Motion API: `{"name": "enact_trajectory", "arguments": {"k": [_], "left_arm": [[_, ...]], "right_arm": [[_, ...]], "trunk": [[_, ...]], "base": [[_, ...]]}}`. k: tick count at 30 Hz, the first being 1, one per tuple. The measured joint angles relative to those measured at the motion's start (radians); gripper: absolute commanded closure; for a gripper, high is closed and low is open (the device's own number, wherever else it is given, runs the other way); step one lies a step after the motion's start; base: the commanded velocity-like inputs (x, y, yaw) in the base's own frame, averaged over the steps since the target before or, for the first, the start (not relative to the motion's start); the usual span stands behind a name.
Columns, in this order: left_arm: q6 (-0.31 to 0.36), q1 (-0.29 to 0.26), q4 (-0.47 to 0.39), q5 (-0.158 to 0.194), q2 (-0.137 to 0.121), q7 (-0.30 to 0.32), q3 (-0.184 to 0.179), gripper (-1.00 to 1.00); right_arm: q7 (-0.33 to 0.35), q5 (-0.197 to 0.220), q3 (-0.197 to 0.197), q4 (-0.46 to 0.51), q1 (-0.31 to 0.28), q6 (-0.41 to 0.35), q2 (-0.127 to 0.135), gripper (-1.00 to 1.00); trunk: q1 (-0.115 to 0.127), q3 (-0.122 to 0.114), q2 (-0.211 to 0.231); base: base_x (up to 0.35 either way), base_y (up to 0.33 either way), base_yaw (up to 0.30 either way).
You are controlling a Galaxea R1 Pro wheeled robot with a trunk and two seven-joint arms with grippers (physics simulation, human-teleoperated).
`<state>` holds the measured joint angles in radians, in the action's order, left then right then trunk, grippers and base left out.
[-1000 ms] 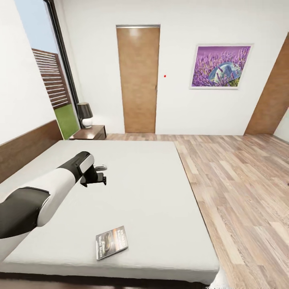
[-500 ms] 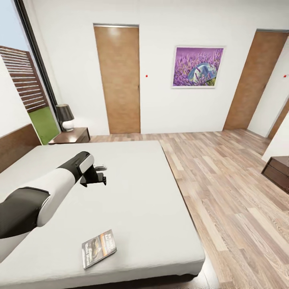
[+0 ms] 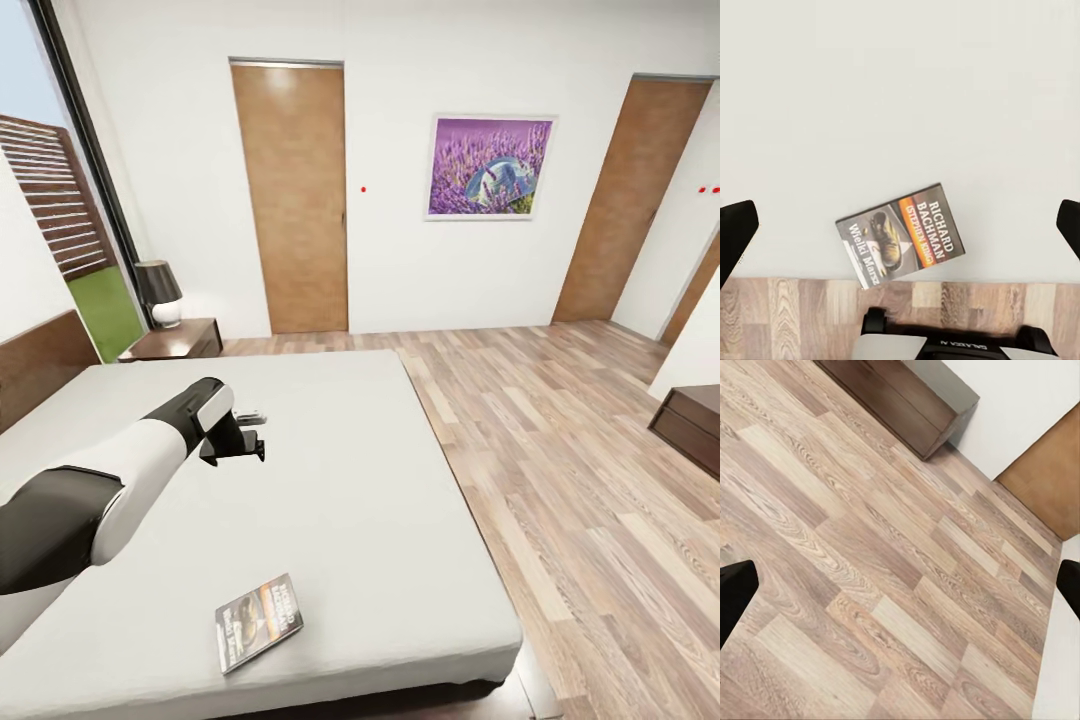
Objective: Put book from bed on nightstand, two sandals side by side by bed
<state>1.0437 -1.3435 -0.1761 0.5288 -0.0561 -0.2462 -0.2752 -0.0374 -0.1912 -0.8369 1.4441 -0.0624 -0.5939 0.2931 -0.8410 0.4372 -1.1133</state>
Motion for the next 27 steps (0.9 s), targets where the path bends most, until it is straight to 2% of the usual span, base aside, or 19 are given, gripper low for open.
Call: {"name": "enact_trajectory", "arguments": {"k": [10, 27], "left_arm": [[0.000, 0.000, 0.000, 0.001, -0.002, 0.000, 0.002, -1.00], [0.000, 0.000, 0.000, 0.004, 0.001, 0.001, 0.009, -1.00]], "right_arm": [[0.002, -0.006, 0.000, -0.003, 0.000, 0.004, -0.002, -1.00], [0.004, -0.006, 0.003, -0.005, 0.000, 0.004, -0.010, -1.00]], "trunk": [[0.000, 0.000, 0.000], [0.000, 0.007, 0.000]], "base": [[0.001, 0.081, -0.001], [0.047, -0.018, 0.034]]}}
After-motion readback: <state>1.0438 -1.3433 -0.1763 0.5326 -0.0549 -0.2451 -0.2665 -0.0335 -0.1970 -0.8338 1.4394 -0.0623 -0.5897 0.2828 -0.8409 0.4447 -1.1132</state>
